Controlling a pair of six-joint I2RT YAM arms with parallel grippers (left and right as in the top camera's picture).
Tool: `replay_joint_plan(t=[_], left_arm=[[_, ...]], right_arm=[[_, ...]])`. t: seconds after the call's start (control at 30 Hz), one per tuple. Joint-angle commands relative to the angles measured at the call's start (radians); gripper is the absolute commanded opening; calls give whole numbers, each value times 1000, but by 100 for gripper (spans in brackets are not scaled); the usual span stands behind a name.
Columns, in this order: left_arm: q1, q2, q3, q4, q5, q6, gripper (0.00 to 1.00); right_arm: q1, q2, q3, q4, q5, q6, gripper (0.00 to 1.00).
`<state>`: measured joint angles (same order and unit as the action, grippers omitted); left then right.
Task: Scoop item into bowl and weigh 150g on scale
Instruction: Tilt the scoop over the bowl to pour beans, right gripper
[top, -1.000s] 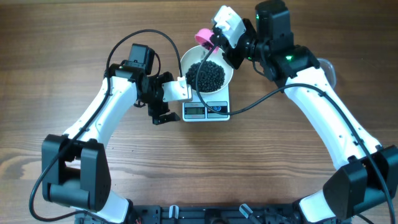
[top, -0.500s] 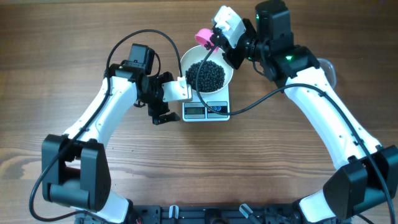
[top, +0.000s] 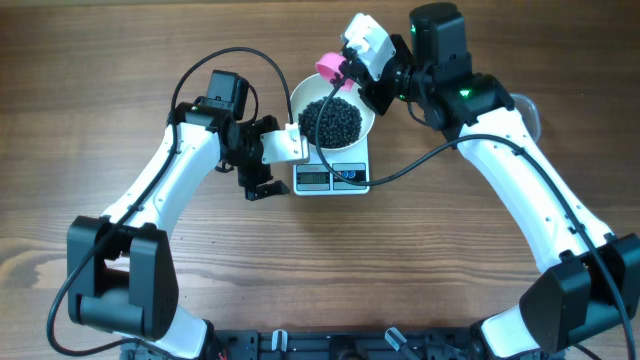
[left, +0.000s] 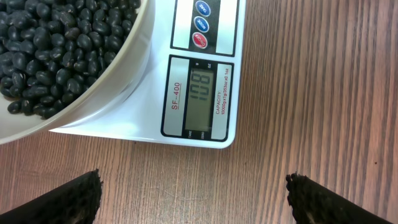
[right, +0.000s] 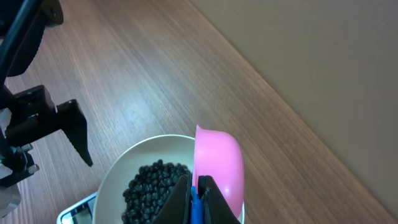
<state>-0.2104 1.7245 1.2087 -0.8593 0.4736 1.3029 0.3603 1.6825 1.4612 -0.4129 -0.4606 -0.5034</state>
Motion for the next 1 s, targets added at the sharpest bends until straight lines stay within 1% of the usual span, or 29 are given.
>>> replay_joint_plan(t=[0.0,0.07,0.2,0.27,0.47,0.57,0.73,0.83,0.97], left_arm=[[-1,-7,-7,0,23,-9,100],[-1,-7,-7,0,23,-9,100],[-1,-7,-7,0,23,-9,100],[-1,-7,-7,0,23,-9,100],[-1,-7,-7,0,23,-9,100],[-1,-7,-7,0,23,-9,100],[-1,-7,-7,0,23,-9,100],[-1,-7,-7,0,23,-9,100],[-1,-7,-7,0,23,-9,100]], right_arm=[[0,-24,24,-2,-32,-21,4],[-2,-22,24,-1,-23,-21,4],[0,-22,24,-11,-109,-42,4],[-2,-22,24,-11,-84,-71,4],[-2,-22,24,-11,-77,-71,4],[-2,-20,24,-12,-6,-63,4],[-2,-19,24,-22,-6,-47,4],[0,-20,24,-26,-61,-51,4],[0,-19,23,-35,-24,-69,5]])
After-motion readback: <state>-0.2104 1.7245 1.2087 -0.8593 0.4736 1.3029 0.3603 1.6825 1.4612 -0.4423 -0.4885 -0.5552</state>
